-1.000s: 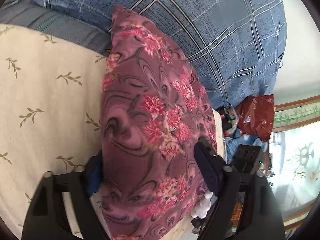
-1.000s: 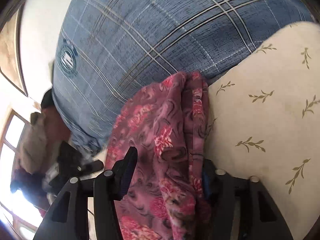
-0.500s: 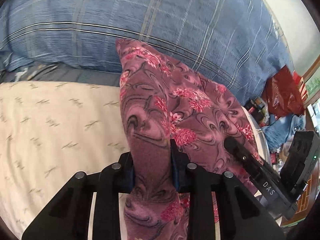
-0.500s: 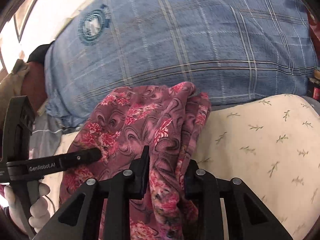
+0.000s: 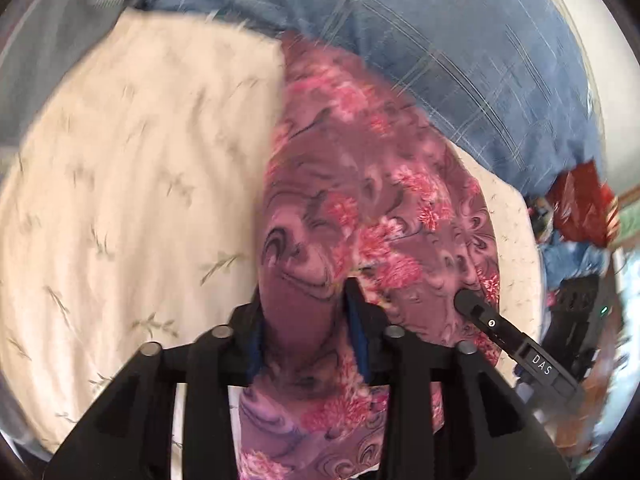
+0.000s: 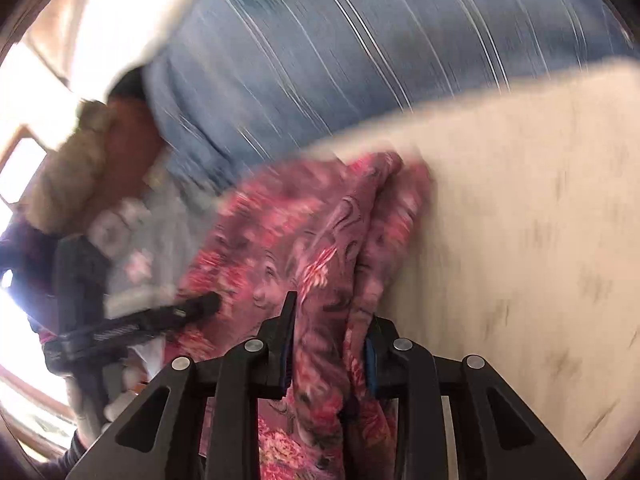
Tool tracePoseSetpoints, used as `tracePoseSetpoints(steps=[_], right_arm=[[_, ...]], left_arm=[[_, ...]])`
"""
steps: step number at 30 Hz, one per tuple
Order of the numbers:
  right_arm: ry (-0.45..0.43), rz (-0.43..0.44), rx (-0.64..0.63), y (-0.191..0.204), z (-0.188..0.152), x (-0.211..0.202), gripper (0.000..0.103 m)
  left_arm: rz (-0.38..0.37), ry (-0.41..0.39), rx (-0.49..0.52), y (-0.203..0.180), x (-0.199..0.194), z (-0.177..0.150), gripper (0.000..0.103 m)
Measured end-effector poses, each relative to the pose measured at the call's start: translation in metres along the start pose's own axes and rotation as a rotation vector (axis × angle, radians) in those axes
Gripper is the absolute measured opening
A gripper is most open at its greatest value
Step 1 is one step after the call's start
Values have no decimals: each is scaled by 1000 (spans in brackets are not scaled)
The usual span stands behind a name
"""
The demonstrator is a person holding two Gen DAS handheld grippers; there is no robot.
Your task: Fold small clothes
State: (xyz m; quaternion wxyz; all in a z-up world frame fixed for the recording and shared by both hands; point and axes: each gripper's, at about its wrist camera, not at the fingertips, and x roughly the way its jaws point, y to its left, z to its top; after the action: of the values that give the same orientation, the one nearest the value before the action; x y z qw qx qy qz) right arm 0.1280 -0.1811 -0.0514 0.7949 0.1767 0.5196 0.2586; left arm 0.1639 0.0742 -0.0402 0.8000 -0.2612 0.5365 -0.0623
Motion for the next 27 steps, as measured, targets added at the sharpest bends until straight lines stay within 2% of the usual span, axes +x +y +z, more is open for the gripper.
tracePoseSetpoints(steps=[3, 5, 6, 7, 8, 11, 14, 15, 17, 19, 21, 22, 24, 25, 27], right_arm=[[-29, 13, 47, -3, -2, -12, 36], [-93, -12, 32, 0, 7, -28, 37], [-129, -23, 28, 1, 11, -36, 37], [-163, -24, 31, 0, 17, -42, 37], [-194, -1, 40, -1, 25, -46, 37], [-196, 26, 47, 2, 43, -33, 37], [-151, -22, 36, 2, 62, 1, 37], [-128, -37, 39, 0, 66, 10, 29], [-126, 21, 18, 0, 71, 19, 5], [-201, 63, -24, 4, 72, 7, 4], [-244, 70, -6, -4, 68, -1, 4], [-236, 67, 15, -12, 66, 2, 4], [-160, -8, 47, -31, 60, 22, 4], [-134, 4, 44, -37, 56, 30, 4], [-150, 26, 57, -38, 55, 25, 4]], left_arm=[[-37, -15, 0, 6, -10, 2, 38], [-41, -50, 23, 6, -21, 7, 40], [-43, -67, 28, 6, -24, 11, 44], [-49, -79, 28, 4, -26, 15, 51], [-58, -85, 28, 1, -25, 22, 55], [-53, -77, 32, -10, -11, 48, 64], [-18, -64, 36, -15, 2, 66, 64], [-10, -60, 35, -14, 5, 72, 65], [10, -49, 34, -16, 14, 81, 65], [56, -72, 69, -19, 23, 84, 65], [94, -61, 92, -19, 38, 87, 65], [84, -43, 79, -16, 45, 87, 65], [74, -38, 54, -15, 52, 86, 69], [84, -52, 69, -17, 50, 84, 69], [110, -66, 97, -21, 50, 82, 69]])
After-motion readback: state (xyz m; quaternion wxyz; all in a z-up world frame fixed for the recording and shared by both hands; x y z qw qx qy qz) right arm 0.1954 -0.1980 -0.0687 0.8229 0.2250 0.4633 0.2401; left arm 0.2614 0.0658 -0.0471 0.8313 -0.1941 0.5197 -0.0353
